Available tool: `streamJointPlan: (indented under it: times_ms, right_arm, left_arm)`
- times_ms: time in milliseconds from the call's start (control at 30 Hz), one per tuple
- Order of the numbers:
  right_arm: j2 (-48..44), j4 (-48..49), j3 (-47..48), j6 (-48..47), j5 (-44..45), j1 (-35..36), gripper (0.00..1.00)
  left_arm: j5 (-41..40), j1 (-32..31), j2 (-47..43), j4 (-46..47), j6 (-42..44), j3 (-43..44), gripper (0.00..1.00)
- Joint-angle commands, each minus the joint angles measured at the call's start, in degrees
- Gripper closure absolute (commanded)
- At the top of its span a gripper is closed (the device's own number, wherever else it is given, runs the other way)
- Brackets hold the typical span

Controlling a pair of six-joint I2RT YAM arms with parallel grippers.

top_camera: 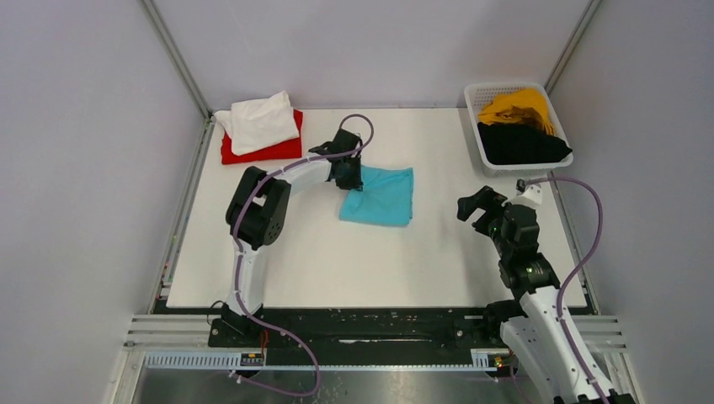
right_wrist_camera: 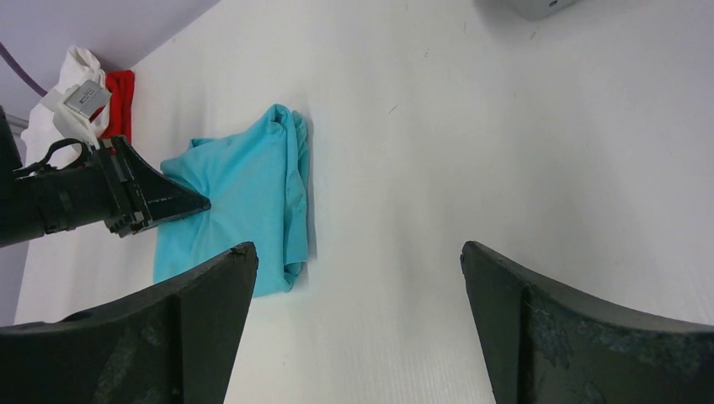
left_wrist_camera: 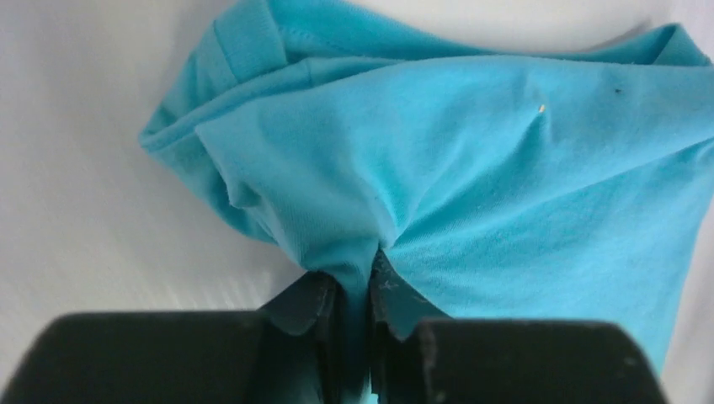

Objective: Fold and stack the t-shirts
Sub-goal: Put the neatly folded tshirt into the corner of the board with the left arm

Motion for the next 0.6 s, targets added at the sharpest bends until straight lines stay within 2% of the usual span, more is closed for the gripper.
streamJointPlan:
  times_ms: [0, 300, 567]
  right_arm:
    - [-3.54, -1.65, -0.5, -2.51, 2.72, -0.16, 0.01]
    - [-7.72, -5.08, -0.62, -1.79, 3.5, -0.15, 0.01]
    - [-6.37, -4.29, -0.79, -1.63, 4.09, -0.14, 0.01]
  left_arm:
    - [-12.78, -2.3, 2.72, -10.29, 2.06, 5.98, 1.0]
    - [-35.16, -2.29, 4.05, -16.32, 10.63, 15.91, 1.0]
    - [-44.2, 0.74, 3.4, -14.3, 20.23, 24.15, 1.0]
